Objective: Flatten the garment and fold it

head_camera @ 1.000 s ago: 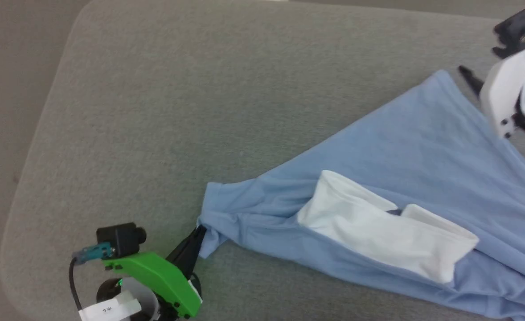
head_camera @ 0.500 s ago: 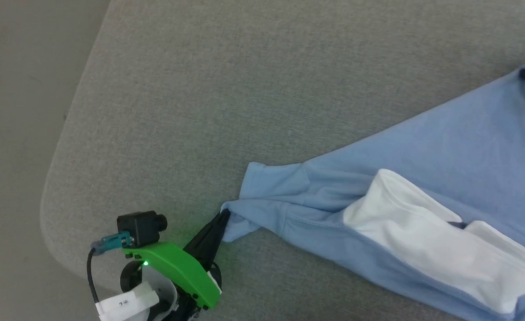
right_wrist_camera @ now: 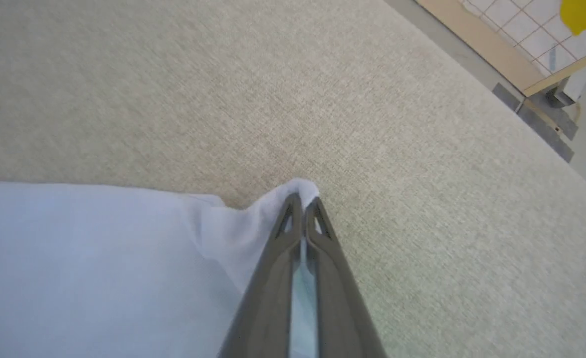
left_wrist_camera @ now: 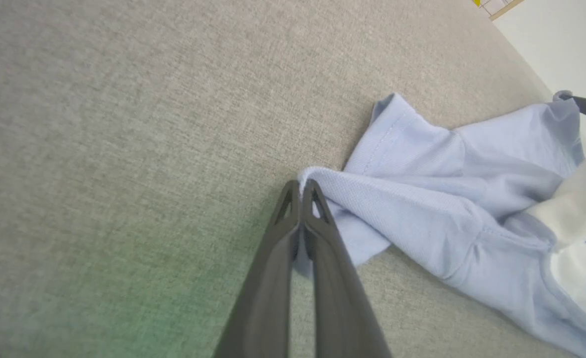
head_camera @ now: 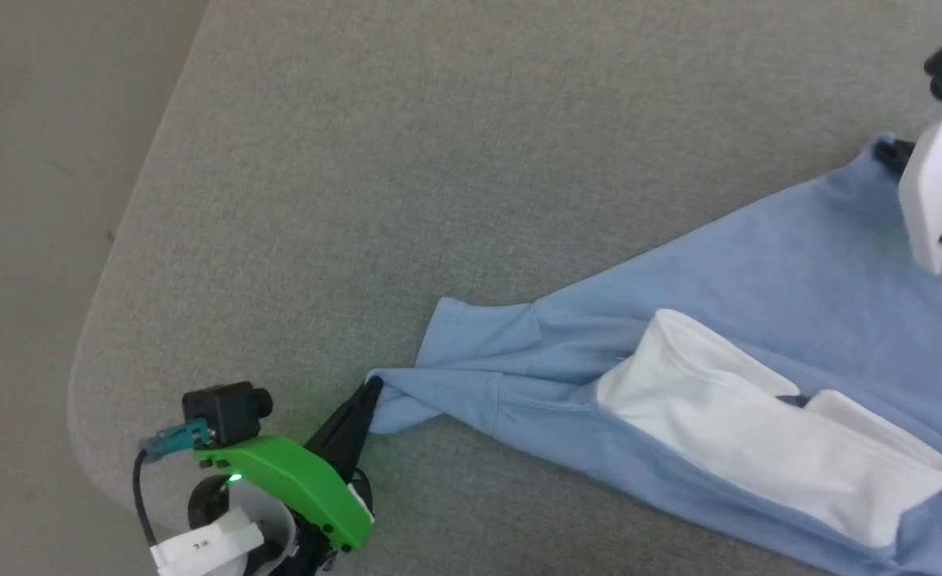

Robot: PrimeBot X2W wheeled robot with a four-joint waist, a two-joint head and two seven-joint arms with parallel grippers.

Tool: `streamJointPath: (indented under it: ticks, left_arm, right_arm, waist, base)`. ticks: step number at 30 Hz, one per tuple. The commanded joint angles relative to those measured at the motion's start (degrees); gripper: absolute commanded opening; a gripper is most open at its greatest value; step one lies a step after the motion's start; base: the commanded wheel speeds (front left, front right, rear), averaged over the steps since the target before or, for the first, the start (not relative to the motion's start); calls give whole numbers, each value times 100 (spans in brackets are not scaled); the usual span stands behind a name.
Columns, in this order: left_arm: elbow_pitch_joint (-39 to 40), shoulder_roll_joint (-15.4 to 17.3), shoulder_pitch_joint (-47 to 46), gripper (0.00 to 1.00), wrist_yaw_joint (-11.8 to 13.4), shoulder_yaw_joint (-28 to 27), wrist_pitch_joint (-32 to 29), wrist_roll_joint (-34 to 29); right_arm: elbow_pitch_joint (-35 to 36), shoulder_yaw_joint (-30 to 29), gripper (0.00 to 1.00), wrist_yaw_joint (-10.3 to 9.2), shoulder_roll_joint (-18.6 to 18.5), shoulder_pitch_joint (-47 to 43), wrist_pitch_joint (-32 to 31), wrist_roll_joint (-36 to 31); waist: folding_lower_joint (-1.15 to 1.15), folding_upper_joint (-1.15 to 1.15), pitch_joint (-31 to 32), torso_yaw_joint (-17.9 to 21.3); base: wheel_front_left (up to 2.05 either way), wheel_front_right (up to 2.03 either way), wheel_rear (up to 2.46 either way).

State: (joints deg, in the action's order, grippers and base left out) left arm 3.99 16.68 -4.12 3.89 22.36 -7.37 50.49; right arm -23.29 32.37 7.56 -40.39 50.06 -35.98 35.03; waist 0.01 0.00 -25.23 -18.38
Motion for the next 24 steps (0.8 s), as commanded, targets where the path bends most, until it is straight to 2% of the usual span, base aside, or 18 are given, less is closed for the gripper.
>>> streamJointPath:
  ticks: [1, 6, 11, 14, 18, 24]
  left_arm:
    - [9, 75, 87, 0, 72, -75, 61, -62]
    - [158, 240, 336, 0, 251, -259, 193, -139]
    - [368, 406, 376, 0, 344, -420, 408, -332]
    - [462, 542, 244, 0, 319, -463, 468, -480]
    - [595, 756, -212, 0, 160, -524, 441, -615]
    - [697, 916, -1290, 0, -125, -694, 240, -508]
  right_arm:
    - [141, -110, 0, -8, -29, -260, 383, 16]
    - [662, -669, 0, -8, -38, -1278, 1558, -32]
    - [1197, -1459, 0, -8, 55, -2299, 2094, -275]
    - [1577, -1962, 0, -8, 141, -2834, 2070, -420]
    - [2255, -2615, 0, -8, 227, -3346, 1772, -632]
    - [3208, -3151, 0, -8, 212, -3343, 1146, -801]
  waist:
    - [-1, 0, 649, 552]
    - [-1, 0, 1179, 1009]
    - [-1, 0, 1505, 1383]
    - [-1, 0, 1624, 1535]
    - [-1, 0, 1734, 1698]
    - [-1, 0, 1815, 1863]
  base:
    - [0, 0, 0]
    - [0, 0, 0]
    - [0, 0, 0]
    - [0, 0, 0]
    - [0, 0, 0]
    - [0, 0, 0]
